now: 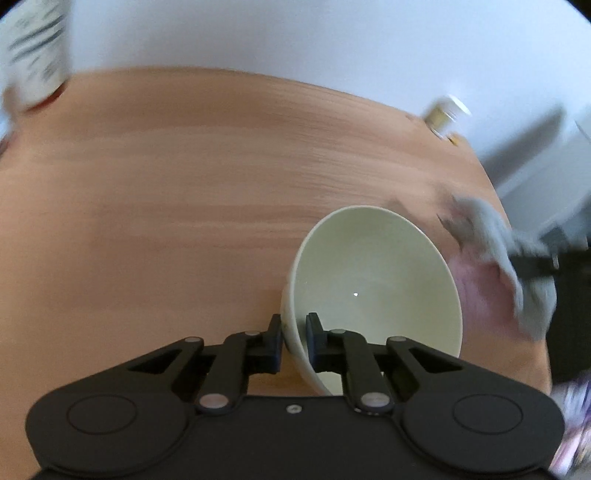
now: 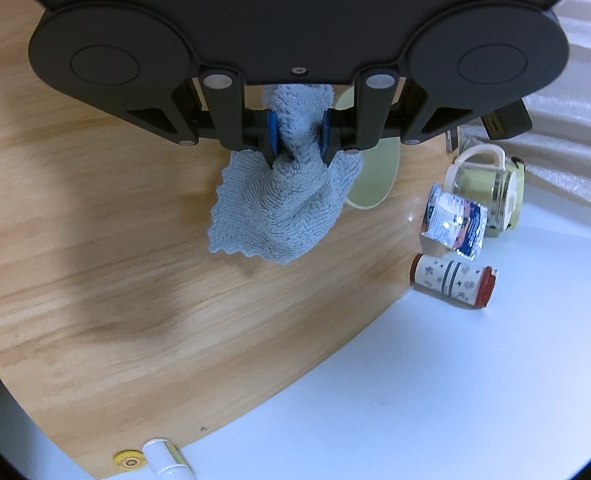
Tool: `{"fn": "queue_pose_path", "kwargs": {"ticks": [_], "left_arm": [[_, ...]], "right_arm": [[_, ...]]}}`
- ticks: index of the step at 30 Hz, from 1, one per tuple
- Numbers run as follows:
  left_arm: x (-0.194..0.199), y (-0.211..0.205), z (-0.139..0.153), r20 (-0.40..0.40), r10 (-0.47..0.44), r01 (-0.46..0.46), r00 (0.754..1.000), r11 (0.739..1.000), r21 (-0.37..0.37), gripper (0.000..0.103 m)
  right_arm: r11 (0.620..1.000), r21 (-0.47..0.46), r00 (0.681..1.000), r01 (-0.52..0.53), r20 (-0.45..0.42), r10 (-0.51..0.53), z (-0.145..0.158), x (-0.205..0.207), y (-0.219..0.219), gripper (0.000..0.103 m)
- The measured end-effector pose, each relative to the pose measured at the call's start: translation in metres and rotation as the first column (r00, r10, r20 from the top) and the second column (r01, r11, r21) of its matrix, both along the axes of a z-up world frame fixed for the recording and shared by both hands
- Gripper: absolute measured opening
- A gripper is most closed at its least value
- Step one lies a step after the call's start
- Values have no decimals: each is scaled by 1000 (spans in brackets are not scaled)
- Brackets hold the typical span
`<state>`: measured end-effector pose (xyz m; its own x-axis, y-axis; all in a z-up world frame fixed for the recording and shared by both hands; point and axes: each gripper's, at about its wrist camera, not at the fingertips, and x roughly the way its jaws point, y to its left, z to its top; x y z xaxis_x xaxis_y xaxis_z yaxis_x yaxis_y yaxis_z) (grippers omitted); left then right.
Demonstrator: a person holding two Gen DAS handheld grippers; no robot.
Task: Clean bowl
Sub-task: 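Press the cloth onto the bowl's outer wall with the right gripper, sweeping along it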
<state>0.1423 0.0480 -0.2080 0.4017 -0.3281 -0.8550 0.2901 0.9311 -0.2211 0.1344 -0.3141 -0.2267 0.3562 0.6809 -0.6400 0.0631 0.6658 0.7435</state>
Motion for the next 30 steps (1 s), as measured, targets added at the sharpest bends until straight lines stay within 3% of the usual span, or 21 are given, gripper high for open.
{"fn": "queue_pose_path", "kwargs": {"ticks": [5,12,19,23,26,30], "left_arm": [[0,-9,14,87,-144,139,986,988,66,9],[-14,-26,29,181,-304,275,935,946,169,9],[-22,-36,33,234,-346,297,909,929,223,9],[-28,-37,37,255,-352,296,901,926,232,10],[-31,-39,36,262,-346,288,901,928,235,10],[-33,-38,36,267,-339,283,902,932,225,11]], "right_arm": [[1000,-19,1000,2,12,-2,6,5,16,24],[999,-34,999,-40,32,41,19,49,44,24],[978,3,976,-207,-62,207,2,89,103,24],[950,-52,950,-308,-65,305,3,89,126,24],[937,-62,938,-343,-71,339,5,89,126,24],[945,-73,946,-318,-99,310,0,86,113,24]]}}
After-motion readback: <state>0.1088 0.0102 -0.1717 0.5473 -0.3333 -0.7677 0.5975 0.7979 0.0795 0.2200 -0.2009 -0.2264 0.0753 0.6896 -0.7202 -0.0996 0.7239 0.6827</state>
